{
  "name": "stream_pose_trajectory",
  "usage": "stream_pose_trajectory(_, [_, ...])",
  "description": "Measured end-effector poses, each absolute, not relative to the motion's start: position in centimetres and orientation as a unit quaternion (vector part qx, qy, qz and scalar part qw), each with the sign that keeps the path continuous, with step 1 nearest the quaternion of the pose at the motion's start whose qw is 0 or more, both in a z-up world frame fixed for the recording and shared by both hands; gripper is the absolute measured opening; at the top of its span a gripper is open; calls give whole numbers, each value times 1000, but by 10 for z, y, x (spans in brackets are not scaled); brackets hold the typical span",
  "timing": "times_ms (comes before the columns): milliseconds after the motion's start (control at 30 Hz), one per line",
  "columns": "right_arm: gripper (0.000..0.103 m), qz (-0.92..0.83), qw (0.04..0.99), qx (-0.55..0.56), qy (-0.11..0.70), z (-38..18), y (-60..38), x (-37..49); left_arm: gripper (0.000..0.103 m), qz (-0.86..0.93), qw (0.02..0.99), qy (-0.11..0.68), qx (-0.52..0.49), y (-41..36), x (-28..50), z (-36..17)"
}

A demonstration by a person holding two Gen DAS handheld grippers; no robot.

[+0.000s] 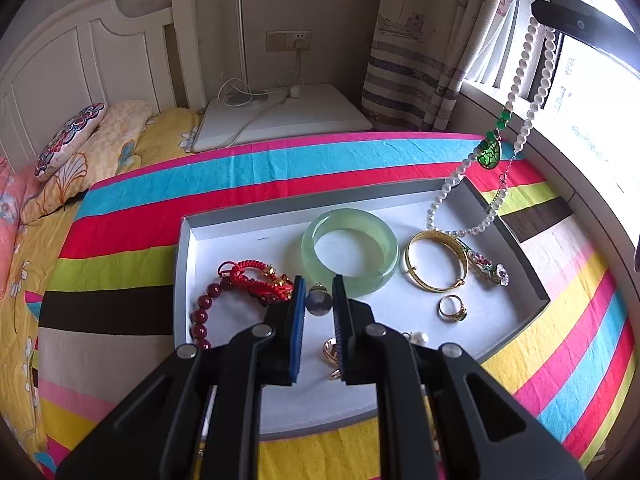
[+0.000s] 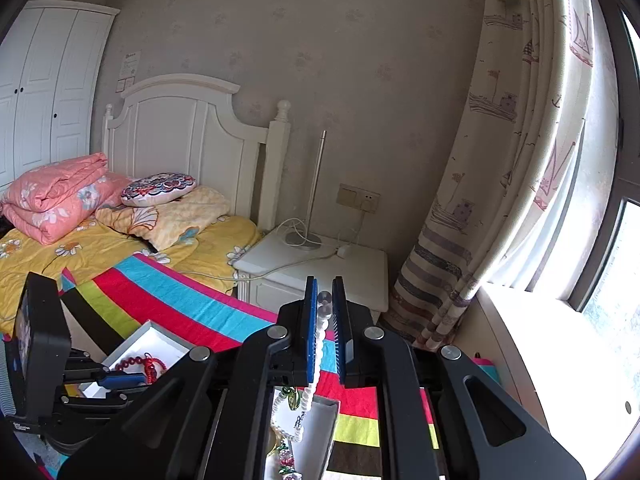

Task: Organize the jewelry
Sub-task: 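Lower the necklace into the box with the right tool while the left tool places the pendant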

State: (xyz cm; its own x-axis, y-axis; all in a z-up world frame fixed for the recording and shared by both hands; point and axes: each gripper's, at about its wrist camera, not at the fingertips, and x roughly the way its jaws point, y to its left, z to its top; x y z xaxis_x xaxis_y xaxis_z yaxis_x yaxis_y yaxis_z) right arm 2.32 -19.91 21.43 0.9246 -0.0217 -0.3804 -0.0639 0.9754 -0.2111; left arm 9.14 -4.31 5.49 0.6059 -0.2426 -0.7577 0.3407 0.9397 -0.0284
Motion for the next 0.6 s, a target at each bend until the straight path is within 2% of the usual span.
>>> stream_pose_trajectory(600, [10,77,940,-84,323,124,-175,65,13,-150,893,419,63,-43,93,36])
